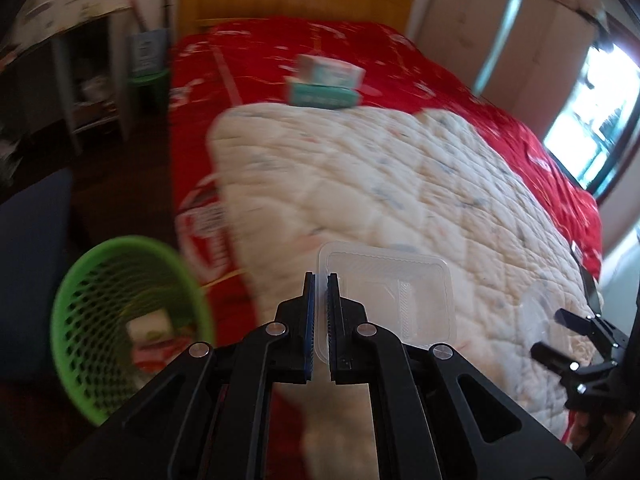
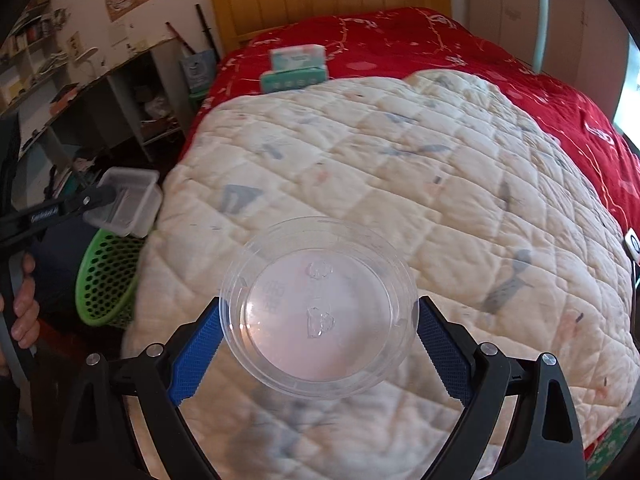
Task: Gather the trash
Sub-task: 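Carry the clear box to the green basket and open the left gripper over it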
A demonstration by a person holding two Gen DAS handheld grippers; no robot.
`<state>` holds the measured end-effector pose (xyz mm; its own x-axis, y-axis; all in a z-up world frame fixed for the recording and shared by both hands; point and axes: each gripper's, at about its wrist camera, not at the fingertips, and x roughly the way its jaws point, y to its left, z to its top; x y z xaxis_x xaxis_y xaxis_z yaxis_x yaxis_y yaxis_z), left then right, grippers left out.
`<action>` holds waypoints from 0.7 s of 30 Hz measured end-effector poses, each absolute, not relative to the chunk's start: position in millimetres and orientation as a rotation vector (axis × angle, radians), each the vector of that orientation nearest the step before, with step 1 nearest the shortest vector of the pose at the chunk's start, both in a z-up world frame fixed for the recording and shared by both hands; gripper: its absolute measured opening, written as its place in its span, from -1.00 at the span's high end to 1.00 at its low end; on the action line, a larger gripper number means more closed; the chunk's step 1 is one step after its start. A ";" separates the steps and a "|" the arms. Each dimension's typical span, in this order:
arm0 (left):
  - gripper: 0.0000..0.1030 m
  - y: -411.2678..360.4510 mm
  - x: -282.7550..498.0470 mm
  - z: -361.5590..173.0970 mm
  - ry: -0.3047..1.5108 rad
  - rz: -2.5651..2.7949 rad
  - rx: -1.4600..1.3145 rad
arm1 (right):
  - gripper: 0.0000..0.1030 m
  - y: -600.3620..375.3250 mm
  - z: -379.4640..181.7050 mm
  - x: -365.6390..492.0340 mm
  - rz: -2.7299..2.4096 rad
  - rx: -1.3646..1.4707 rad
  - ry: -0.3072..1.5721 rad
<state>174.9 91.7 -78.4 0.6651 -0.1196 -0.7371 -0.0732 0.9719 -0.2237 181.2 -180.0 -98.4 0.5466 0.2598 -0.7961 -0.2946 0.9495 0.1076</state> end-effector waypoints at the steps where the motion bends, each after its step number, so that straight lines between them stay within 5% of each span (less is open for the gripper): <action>1: 0.92 105.4 165.6 -79.0 0.843 0.001 -0.258 | -0.75 -174.3 -96.3 179.1 0.339 -0.041 0.933; 21: 0.92 267.2 110.1 -133.4 0.916 0.385 -0.358 | -0.75 -77.4 -75.0 166.0 0.481 -0.107 0.912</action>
